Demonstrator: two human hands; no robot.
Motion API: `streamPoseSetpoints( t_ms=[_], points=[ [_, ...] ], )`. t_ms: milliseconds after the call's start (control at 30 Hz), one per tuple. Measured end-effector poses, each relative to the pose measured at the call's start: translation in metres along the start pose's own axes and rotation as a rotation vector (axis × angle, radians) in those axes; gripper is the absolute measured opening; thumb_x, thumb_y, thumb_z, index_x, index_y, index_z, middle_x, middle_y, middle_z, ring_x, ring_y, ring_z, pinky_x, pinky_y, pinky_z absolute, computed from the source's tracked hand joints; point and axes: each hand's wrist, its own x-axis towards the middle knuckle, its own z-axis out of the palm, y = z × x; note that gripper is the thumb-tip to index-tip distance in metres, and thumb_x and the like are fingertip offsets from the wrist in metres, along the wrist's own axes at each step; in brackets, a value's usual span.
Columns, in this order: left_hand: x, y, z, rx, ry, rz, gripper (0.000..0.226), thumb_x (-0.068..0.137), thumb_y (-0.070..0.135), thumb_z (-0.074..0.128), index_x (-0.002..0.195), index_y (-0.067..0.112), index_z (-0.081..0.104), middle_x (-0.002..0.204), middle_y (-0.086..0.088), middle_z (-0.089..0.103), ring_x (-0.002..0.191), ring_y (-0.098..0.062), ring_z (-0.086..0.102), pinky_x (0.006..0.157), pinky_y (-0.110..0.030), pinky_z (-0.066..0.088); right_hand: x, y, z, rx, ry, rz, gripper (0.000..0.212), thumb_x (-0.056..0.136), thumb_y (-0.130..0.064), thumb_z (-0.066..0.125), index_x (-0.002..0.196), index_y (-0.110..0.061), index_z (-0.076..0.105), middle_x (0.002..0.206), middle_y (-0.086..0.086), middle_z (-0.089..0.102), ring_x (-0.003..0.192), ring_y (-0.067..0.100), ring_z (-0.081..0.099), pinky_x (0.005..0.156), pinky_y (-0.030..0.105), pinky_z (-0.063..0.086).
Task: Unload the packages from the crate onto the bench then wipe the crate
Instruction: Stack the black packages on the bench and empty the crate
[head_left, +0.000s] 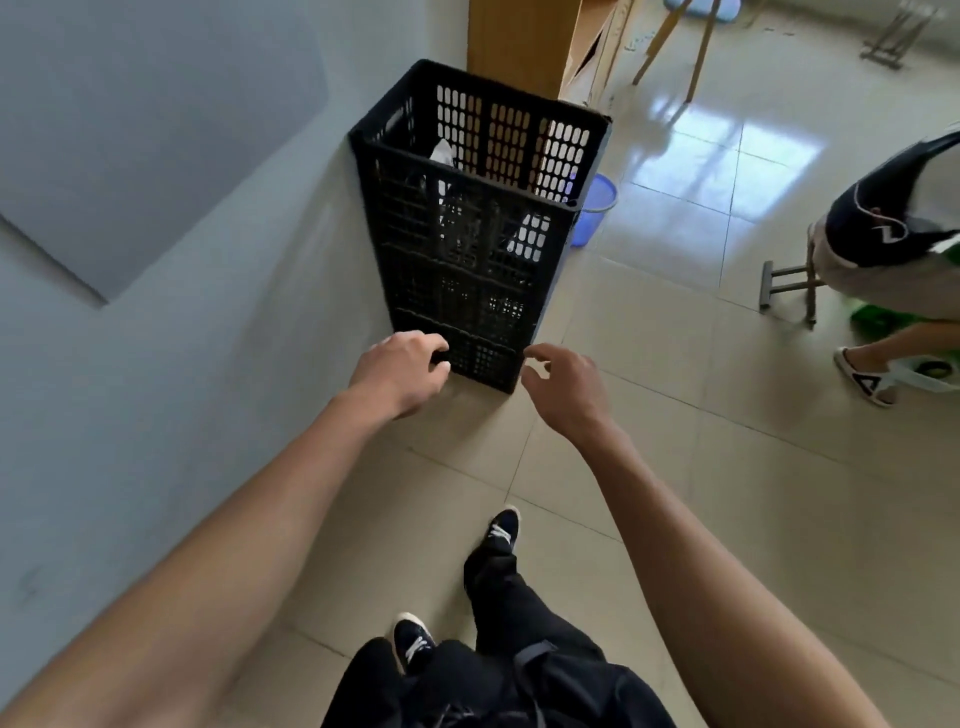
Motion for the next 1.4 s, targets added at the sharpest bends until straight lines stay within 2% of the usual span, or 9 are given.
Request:
streamPoseSetpoints(
  t_ms=[133,233,400,600,800,967,1200,1300,1400],
  points=[
    [0.08,0.019,-0.014,0.032,0.032,0.033,0.039,0.098,0.038,0.055,0.134,0.026,0.062,0.133,-0.003,0.065,0.121,-0.028,0.059,0.096,-0.04,0.047,0.078,0.014,-0.01,0.077,0.086,0.015,0.02,0.093,-0.02,0.062,0.106,-0.018,0.076,0.101,0.002,0.076,0.092,0.025,0.069,0.083,0.038,0.056],
    [0.123,0.024,-0.031,0.064,0.038,0.027,0.038,0.099,0.036,0.056,0.134,0.024,0.062,0.133,-0.003,0.064,0.122,-0.028,0.059,0.097,-0.039,0.046,0.13,0.013,-0.018,0.111,0.11,0.013,0.025,0.093,-0.02,0.061,0.113,-0.02,0.076,0.107,-0.001,0.077,0.097,0.021,0.07,0.087,0.036,0.055],
    [0.192,0.029,-0.056,0.027,0.133,0.0,0.038,0.099,0.033,0.057,0.135,0.023,0.063,0.135,-0.002,0.063,0.121,-0.027,0.059,0.096,-0.039,0.047,0.215,0.004,-0.034,0.17,0.157,-0.033,0.021,0.092,-0.017,0.06,0.104,-0.02,0.077,0.093,-0.003,0.076,0.086,0.017,0.069,0.082,0.039,0.058],
    [0.261,0.023,-0.07,-0.027,0.165,0.01,0.037,0.099,0.029,0.058,0.134,0.02,0.063,0.138,-0.001,0.062,0.125,-0.027,0.056,0.098,-0.04,0.046,0.288,-0.006,-0.032,0.172,0.12,-0.045,0.025,0.095,-0.019,0.059,0.114,-0.019,0.076,0.108,-0.004,0.076,0.099,0.016,0.069,0.091,0.039,0.056],
    [0.347,-0.009,-0.087,-0.146,0.209,0.073,0.035,0.098,0.028,0.059,0.131,0.018,0.065,0.132,-0.001,0.065,0.122,-0.024,0.058,0.1,-0.045,0.05,0.358,-0.026,-0.018,0.109,0.141,-0.071,0.025,0.097,-0.019,0.058,0.116,-0.02,0.075,0.107,-0.002,0.076,0.097,0.017,0.07,0.085,0.037,0.058],
    [0.425,-0.04,-0.098,-0.19,0.165,0.066,0.037,0.097,0.032,0.058,0.132,0.021,0.063,0.133,-0.001,0.064,0.122,-0.025,0.058,0.097,-0.045,0.052,0.415,-0.044,-0.007,0.057,0.108,-0.022,0.025,0.097,-0.022,0.06,0.117,-0.019,0.074,0.112,-0.002,0.075,0.102,0.019,0.067,0.087,0.035,0.055],
    [0.503,-0.046,-0.093,-0.165,-0.008,0.043,0.046,0.095,0.039,0.059,0.139,0.026,0.057,0.142,-0.003,0.059,0.125,-0.03,0.056,0.096,-0.044,0.048,0.471,-0.039,0.0,0.013,0.071,0.115,0.027,0.095,-0.028,0.058,0.117,-0.023,0.073,0.116,-0.003,0.073,0.105,0.019,0.065,0.086,0.035,0.054],
    [0.531,-0.048,-0.087,-0.136,-0.077,0.025,0.049,0.095,0.041,0.058,0.141,0.026,0.055,0.144,-0.004,0.057,0.127,-0.03,0.055,0.097,-0.045,0.048,0.493,-0.027,0.003,0.02,0.022,0.164,0.028,0.095,-0.027,0.058,0.118,-0.022,0.073,0.115,-0.004,0.073,0.102,0.016,0.065,0.075,0.027,0.046],
    [0.559,-0.048,-0.079,-0.108,-0.137,-0.009,0.051,0.095,0.042,0.058,0.143,0.026,0.053,0.145,-0.005,0.055,0.128,-0.031,0.054,0.099,-0.045,0.047,0.513,-0.013,0.008,0.052,-0.05,0.21,0.026,0.094,-0.026,0.058,0.115,-0.022,0.073,0.109,-0.004,0.073,0.089,0.014,0.062,0.066,0.023,0.043]
  ],
)
